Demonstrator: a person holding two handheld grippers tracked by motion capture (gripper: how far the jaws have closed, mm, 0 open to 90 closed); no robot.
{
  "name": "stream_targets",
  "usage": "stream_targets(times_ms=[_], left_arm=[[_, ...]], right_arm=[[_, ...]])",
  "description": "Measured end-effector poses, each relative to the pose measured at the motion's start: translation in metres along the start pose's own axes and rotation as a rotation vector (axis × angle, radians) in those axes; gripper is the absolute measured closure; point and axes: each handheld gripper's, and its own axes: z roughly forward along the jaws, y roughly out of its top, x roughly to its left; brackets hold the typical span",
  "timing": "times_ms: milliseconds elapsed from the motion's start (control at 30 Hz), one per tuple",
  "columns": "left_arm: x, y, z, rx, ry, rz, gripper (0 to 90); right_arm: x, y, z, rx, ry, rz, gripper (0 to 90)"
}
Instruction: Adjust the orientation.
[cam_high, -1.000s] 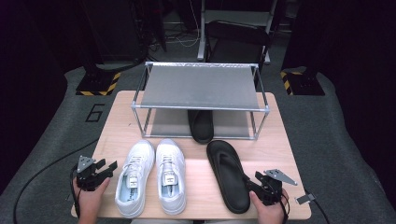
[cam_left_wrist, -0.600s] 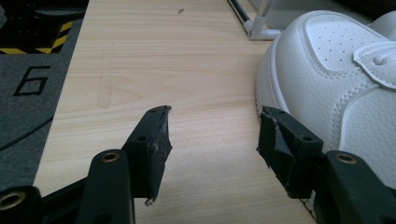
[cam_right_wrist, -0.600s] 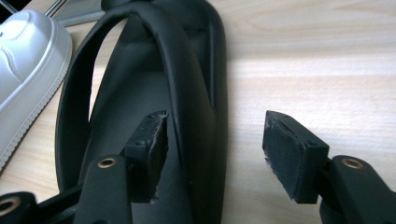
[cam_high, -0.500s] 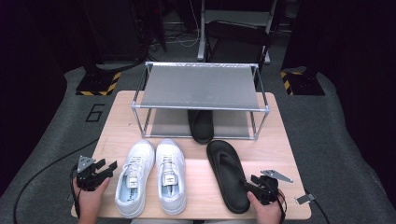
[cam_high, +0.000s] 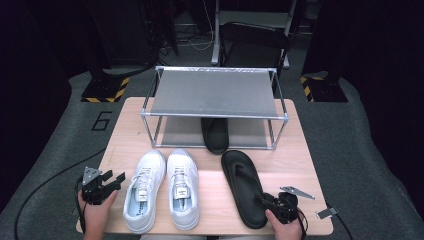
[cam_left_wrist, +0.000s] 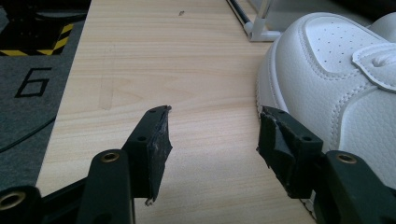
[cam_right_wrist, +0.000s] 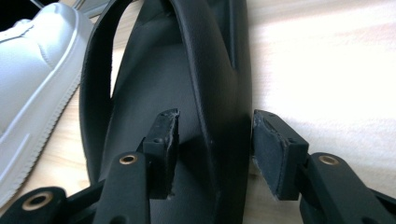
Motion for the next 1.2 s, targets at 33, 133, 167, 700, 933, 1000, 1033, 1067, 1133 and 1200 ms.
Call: stream_targets(times_ms=[33, 133, 167, 700, 933, 1000, 1033, 1067, 1133, 1200], left_arm=[[0.000, 0.000, 0.000, -0.001, 0.000, 0.000, 43.0], [-0.001, 0.000, 0.000, 0.002, 0.001, 0.005, 43.0], [-0.002, 0.000, 0.001, -0.012, 0.010, 0.007, 43.0], [-0.001, 0.000, 0.000, 0.000, 0.006, 0.006, 43.0], [0.000, 0.001, 0.000, -0.004, 0.007, 0.008, 43.0], [0.000, 0.001, 0.000, -0.002, 0.006, 0.008, 43.1], [0.000, 0.001, 0.000, -0.003, 0.006, 0.009, 43.0], [0.000, 0.001, 0.000, -0.003, 0.006, 0.009, 43.0], [0.000, 0.001, 0.000, -0.003, 0.006, 0.008, 43.0], [0.000, 0.001, 0.000, -0.004, 0.006, 0.009, 43.0]], right_arm=[[-0.002, -0.001, -0.001, 0.006, 0.016, 0.010, 51.4], [-0.002, -0.003, -0.001, 0.013, 0.022, 0.026, 51.4], [-0.002, -0.003, -0.001, 0.009, 0.029, 0.031, 51.4], [-0.007, -0.003, -0.002, 0.004, 0.047, 0.064, 58.8], [-0.014, -0.005, -0.003, -0.017, 0.076, 0.145, 63.7], [-0.013, -0.005, -0.004, -0.016, 0.072, 0.144, 64.0], [-0.012, -0.006, -0.003, -0.019, 0.077, 0.158, 64.1], [-0.012, -0.006, -0.002, -0.020, 0.084, 0.163, 64.2], [-0.012, -0.007, -0.002, -0.024, 0.093, 0.173, 64.4], [-0.010, -0.008, -0.001, -0.022, 0.096, 0.180, 64.7]])
